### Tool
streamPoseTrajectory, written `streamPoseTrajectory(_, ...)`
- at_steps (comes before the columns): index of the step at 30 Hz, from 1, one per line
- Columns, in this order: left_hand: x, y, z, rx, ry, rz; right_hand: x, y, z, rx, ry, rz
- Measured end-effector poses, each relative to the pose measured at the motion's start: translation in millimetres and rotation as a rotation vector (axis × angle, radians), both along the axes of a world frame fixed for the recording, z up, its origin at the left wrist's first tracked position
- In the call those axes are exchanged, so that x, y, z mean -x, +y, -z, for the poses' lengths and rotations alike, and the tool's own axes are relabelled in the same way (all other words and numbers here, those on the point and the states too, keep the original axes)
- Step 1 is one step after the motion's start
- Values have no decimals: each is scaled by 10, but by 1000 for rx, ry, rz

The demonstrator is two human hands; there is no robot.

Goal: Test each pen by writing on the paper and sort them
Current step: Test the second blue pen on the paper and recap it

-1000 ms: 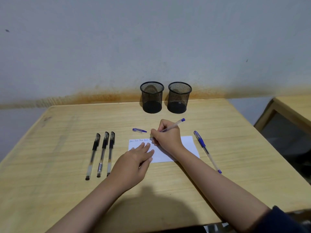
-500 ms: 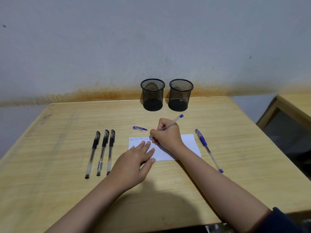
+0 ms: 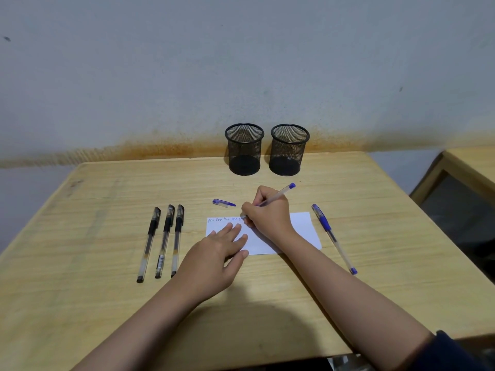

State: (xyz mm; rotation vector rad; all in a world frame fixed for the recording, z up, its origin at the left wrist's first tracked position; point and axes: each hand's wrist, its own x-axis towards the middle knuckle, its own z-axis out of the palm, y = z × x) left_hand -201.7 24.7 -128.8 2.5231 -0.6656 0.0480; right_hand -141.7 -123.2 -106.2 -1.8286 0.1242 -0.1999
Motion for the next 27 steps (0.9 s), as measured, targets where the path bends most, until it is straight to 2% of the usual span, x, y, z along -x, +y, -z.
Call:
streamPoseTrajectory(7,-5,-1,-3,-11,5,2,2,-8,-16,-39,14,-3)
streamPoseTrajectory(22,22,-14,-22,15,-5,-13,-14,-22,14,21,-11,60)
streamPoseTrajectory(27,23,-7,-41,25,21,-16,-21,-52,51,-80,-3,77)
